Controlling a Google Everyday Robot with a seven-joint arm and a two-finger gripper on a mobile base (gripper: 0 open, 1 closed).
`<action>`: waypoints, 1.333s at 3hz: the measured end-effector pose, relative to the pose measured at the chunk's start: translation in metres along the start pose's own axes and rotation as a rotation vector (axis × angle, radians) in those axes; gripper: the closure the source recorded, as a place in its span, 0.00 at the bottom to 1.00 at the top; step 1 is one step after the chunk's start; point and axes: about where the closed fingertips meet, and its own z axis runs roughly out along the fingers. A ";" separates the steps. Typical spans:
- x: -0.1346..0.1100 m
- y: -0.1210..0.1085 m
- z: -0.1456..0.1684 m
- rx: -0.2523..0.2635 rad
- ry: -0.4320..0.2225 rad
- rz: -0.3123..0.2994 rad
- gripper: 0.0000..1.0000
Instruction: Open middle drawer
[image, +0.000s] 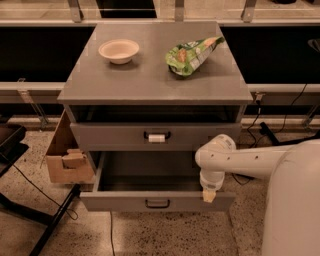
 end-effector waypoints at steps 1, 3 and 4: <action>0.000 0.000 0.000 0.000 0.000 0.000 1.00; 0.010 0.020 -0.002 -0.005 0.012 0.019 1.00; 0.012 0.024 -0.006 0.019 0.000 0.029 1.00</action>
Offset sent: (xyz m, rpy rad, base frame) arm -0.4117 -0.1407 0.0473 -0.1541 0.0942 -0.3233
